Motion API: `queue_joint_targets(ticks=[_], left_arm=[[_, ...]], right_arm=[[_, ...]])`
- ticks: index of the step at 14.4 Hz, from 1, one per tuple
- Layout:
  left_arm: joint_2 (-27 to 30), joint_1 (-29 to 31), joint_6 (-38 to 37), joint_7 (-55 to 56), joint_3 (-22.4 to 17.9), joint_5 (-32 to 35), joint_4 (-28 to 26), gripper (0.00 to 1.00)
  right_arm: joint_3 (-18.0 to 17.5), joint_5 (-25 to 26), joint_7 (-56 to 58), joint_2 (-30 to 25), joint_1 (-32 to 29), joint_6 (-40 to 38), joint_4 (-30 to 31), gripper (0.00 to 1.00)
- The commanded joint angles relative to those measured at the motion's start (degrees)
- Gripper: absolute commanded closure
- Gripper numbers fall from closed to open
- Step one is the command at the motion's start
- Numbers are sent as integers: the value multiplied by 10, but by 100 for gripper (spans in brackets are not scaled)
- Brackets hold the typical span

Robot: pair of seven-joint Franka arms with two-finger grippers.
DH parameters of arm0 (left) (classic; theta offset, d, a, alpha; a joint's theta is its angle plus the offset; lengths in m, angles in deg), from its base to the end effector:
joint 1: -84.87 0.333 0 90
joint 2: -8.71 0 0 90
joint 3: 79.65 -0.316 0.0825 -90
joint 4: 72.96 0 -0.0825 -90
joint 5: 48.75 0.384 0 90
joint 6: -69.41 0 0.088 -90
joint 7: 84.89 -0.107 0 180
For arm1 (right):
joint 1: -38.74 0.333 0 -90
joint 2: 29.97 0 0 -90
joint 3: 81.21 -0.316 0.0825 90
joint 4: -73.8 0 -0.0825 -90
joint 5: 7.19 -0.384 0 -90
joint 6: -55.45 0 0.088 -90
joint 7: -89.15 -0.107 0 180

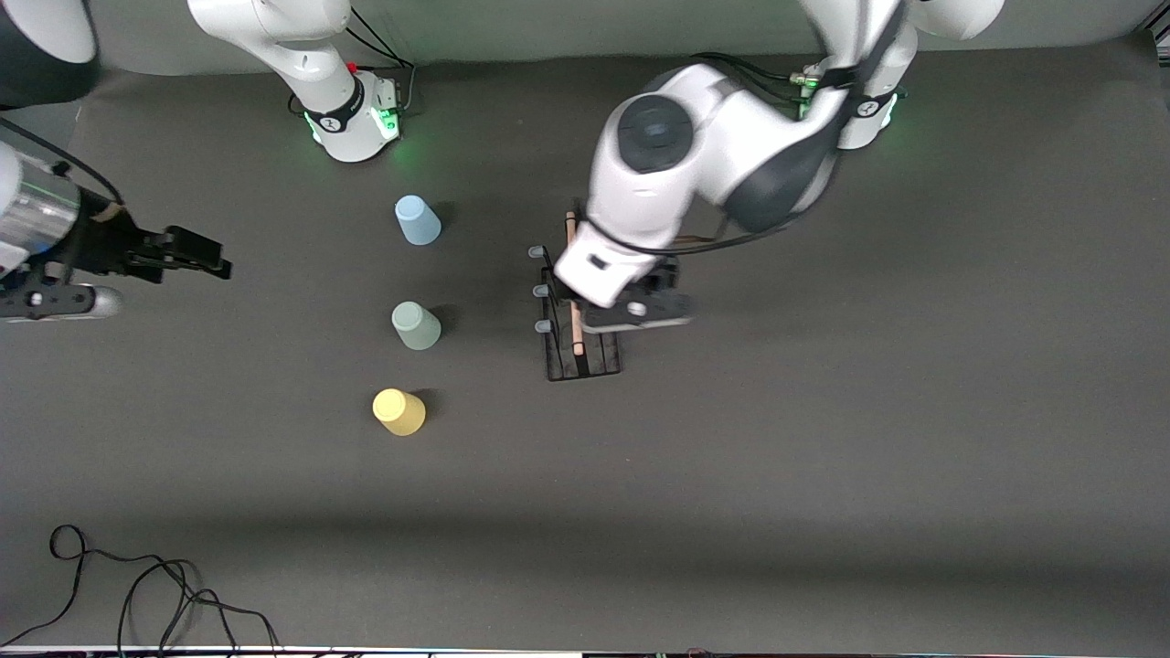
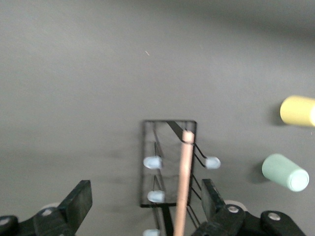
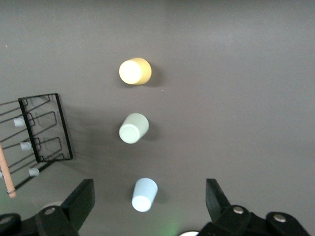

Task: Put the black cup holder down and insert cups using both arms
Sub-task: 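Release the rack with the left gripper while the right gripper reaches the cups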

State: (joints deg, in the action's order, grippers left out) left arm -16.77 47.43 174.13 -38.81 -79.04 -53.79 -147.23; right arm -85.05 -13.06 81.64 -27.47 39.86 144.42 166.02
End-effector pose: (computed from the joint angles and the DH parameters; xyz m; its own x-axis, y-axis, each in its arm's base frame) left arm 0.5476 -0.4358 0.5004 0.9873 0.1590 -0.0063 0.1585 -0.9794 0.1249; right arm 0.5596 0.0589 0.5811 0.9927 -0.0423 -0.1128 -0.0527 -0.9945 -0.0909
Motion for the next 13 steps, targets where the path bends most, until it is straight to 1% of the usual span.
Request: queue_joint_targets(ticks=[1,2,3,5,6,7,8,10,12,13], left_arm=[[34,47,-50,-52,0,7,-6,1],[44,72,-58,-78,-1,21,-10,1],[54,90,-81,-101,-1,35,-11,1],[76,130,-152,-156,-1,61,-12,1],[82,153,-173,-192,-2,72,-15,1],[87,177,-169,-220,-1,73,-34,1],[94,190,-154,-230,-2,78,-60,1],[120,217,-97,-232,-1,84,-114,1],[156,245,-87,-287,-2,83,-154,1],[172,270,-90,-323,-1,78,-164,0]], right_arm=[[3,-5,-64,-22,39,55,61,0],[3,-5,-79,-26,48,70,81,0],[4,-5,-82,-33,56,85,100,0],[4,-2,-82,-45,65,111,138,0],[3,-1,-82,-54,67,130,163,0],[4,-1,-82,-67,76,158,193,0],[4,-1,-84,-77,82,184,223,0],[3,0,-128,-86,100,229,269,0],[3,1,-149,-86,121,261,295,0],[4,2,-149,-86,127,283,314,0]])
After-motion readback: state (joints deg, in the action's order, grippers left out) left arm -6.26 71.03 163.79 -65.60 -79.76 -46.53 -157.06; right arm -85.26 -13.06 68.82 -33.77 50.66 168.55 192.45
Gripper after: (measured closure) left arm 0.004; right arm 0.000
